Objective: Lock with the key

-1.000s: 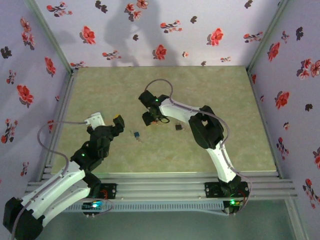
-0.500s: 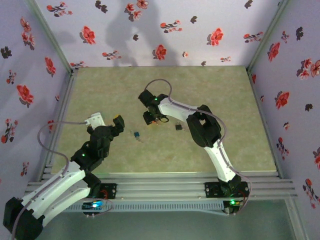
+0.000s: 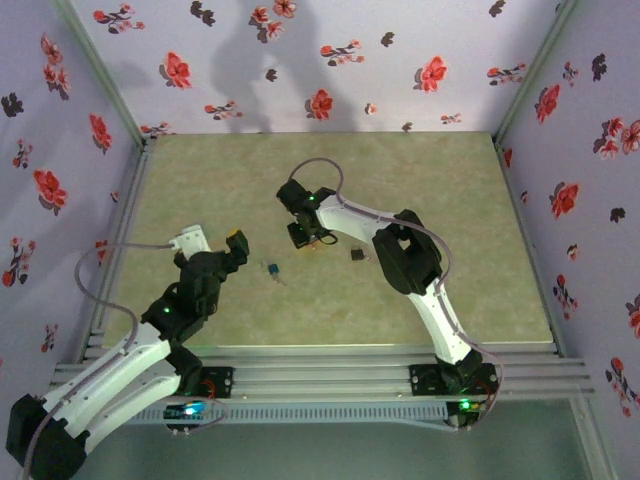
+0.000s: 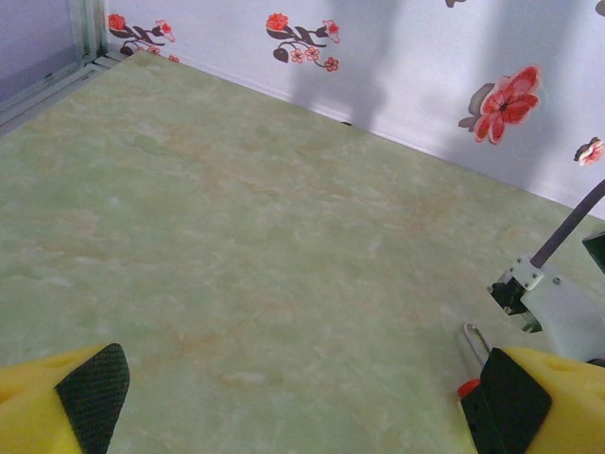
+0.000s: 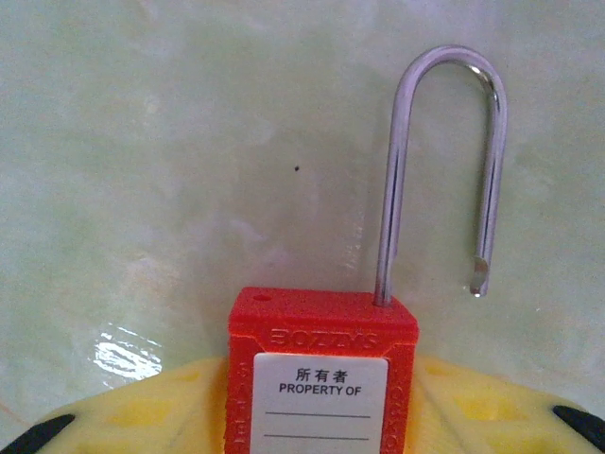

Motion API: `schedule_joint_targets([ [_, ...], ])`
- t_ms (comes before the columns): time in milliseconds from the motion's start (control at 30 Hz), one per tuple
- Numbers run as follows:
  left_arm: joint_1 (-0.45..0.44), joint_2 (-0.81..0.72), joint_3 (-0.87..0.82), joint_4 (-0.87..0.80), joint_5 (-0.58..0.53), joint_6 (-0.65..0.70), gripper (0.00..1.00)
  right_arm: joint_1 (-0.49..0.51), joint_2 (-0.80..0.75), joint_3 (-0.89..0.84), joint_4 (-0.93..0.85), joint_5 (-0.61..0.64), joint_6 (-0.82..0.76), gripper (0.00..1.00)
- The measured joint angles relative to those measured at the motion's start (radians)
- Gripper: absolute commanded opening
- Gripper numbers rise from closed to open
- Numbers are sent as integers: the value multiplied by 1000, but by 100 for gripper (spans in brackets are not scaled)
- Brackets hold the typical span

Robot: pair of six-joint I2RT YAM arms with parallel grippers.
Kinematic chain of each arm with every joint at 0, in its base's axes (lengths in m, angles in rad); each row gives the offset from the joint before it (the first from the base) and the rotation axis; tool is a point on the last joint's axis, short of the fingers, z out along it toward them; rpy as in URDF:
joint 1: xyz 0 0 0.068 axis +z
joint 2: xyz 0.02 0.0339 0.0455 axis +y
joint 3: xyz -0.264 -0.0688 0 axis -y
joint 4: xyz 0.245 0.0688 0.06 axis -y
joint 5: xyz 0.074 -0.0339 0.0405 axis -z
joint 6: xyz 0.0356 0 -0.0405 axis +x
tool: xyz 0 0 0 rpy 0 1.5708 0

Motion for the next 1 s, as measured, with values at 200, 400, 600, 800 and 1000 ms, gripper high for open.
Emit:
schedule_joint_targets([
  [200,0,0,-3,2,0,0,100,0,0,-1,1,1,0,40],
  [400,0,0,-5,3,0,0,100,0,-26,-44,30,1,1,32],
  [600,0,0,-5,3,0,0,100,0,-95,-143,45,0,2,26],
  [800,0,0,-5,3,0,0,100,-1,-220,-258,107,-37,5,22],
  [1000,0,0,-5,3,3,0,100,-5,-413,-431,225,-179,8,16],
])
